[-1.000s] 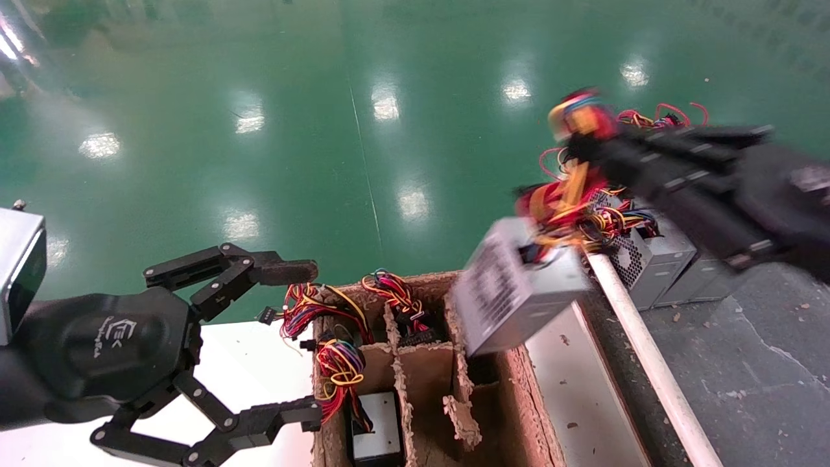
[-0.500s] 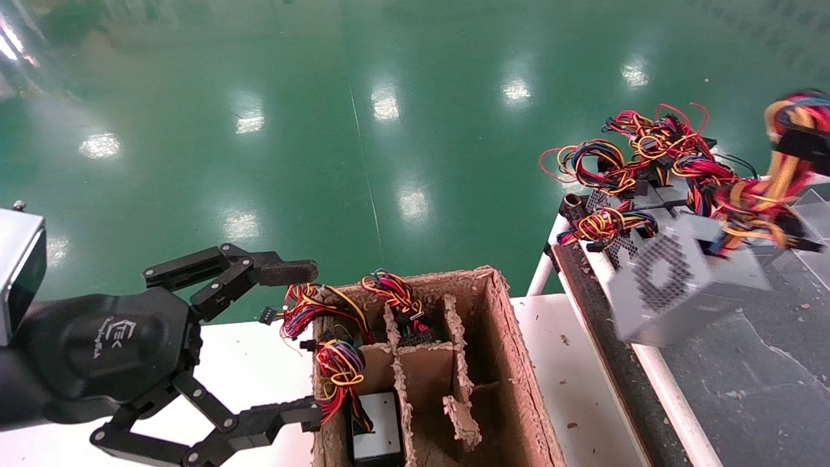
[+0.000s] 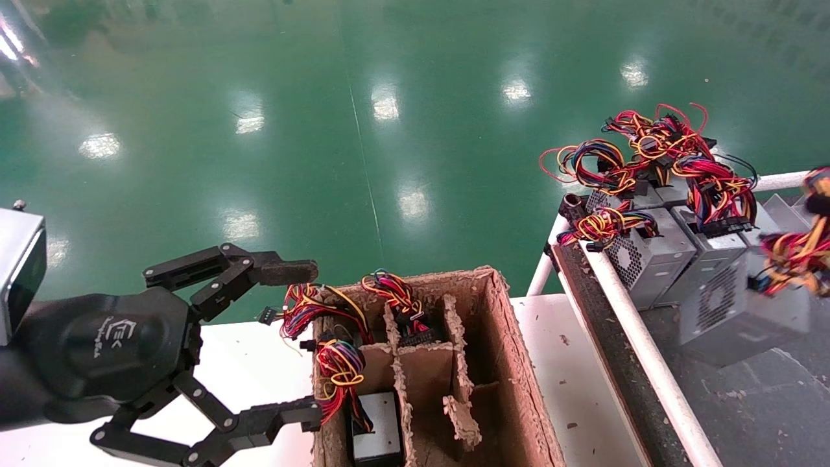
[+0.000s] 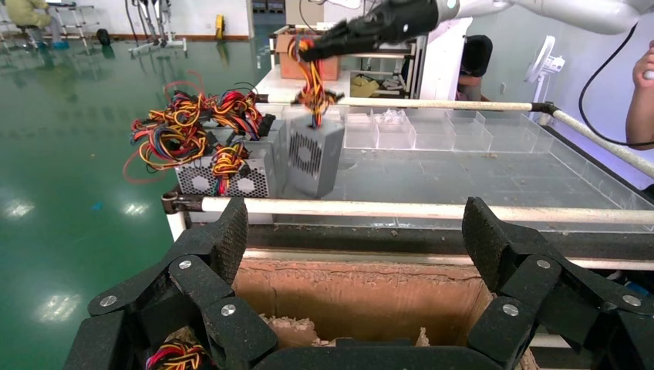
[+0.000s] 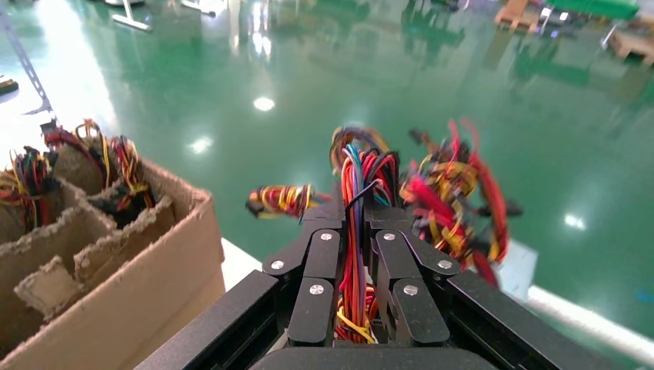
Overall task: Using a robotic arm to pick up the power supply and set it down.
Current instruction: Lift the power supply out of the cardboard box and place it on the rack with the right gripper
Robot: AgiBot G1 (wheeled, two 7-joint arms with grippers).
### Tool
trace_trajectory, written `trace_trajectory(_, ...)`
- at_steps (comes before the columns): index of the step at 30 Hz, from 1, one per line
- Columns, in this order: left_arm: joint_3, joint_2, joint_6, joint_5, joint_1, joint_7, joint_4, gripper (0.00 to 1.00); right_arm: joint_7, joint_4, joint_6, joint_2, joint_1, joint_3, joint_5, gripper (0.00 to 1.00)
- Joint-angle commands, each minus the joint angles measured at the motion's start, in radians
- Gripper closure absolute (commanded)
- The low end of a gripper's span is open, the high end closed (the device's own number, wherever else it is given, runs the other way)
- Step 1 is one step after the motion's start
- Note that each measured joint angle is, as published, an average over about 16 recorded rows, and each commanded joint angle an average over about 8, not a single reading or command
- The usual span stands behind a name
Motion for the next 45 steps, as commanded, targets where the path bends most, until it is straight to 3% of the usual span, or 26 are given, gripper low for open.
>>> trace_trajectory(1,0.000,0.000,0.000,0.000,0.000,0.000,0.000,0.00,0.000,-0.002,0.008,-0.012,0.004,-0.013,-0.014,1.00)
trace_trajectory(11,0.000,0.000,0.000,0.000,0.000,0.000,0.000,0.00,0.046,0.004,0.033,-0.097,0.141,-0.104,-0.103,1.00)
trace_trajectory(12,0.000,0.000,0.000,0.000,0.000,0.000,0.000,0.00,0.050,0.003,0.036,-0.104,0.154,-0.112,-0.111,0.95)
trace_trajectory(19,0.000,0.000,0.000,0.000,0.000,0.000,0.000,0.00,0.076,-0.015,0.045,-0.139,0.234,-0.155,-0.165,0.08)
trace_trajectory(20,0.000,0.000,0.000,0.000,0.000,0.000,0.000,0.00,0.079,-0.019,0.042,-0.140,0.242,-0.159,-0.170,0.00)
trace_trajectory(45,0.001,0.000,0.000,0.000,0.000,0.000,0.000,0.00,0.075,-0.043,-0.009,-0.154,0.287,-0.179,-0.170,0.00)
